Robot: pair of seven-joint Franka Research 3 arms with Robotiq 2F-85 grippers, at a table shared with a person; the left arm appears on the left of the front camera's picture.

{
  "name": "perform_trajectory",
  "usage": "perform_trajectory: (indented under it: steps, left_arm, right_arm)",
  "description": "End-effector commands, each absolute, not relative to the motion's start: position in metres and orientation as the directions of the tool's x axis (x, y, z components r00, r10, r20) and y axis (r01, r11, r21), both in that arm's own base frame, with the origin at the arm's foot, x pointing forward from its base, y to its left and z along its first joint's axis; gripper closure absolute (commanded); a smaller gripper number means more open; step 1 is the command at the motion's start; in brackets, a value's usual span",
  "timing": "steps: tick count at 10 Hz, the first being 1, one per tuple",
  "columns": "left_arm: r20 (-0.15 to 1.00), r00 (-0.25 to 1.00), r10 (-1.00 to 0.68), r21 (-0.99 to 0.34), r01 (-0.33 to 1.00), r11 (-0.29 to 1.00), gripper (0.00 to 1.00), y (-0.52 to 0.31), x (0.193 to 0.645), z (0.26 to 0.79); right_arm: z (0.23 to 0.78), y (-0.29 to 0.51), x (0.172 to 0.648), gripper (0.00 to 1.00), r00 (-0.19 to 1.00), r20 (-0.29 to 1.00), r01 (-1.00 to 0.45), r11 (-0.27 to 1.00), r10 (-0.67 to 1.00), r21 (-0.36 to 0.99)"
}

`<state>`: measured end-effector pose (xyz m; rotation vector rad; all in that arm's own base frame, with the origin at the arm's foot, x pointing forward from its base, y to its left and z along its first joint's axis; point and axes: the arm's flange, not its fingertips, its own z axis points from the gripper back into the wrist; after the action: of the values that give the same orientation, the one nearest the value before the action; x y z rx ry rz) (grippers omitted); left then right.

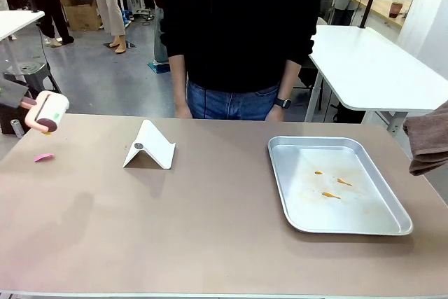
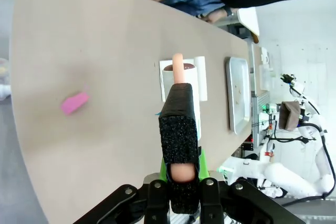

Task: Clean the surface of the table.
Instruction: If a person points to the right, clean the right side of the table with your right hand, and if they point to the left, clean the left side with your left hand.

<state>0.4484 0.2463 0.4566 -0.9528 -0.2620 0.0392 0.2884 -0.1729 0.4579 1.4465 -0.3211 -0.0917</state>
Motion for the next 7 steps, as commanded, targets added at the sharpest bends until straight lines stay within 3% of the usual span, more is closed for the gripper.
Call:
perform_trajectory:
  steps: [1,7]
  left_arm:
    - [0.193,0.971,0.143,-0.821,0.08,0.565,0.79,0.241,0.414,0.455]
    - [0.185,0.968,0.172,-0.863,0.076,0.499,0.79,0.263,0.356,0.445]
  right_arm:
    - [0.46,-0.173,0.287,0.97,0.954,0.165,-0.138,0.121,-0.251,0.983]
    - [0.46,-0.173,0.287,0.97,0.954,0.165,-0.138,0.121,-0.251,0.983]
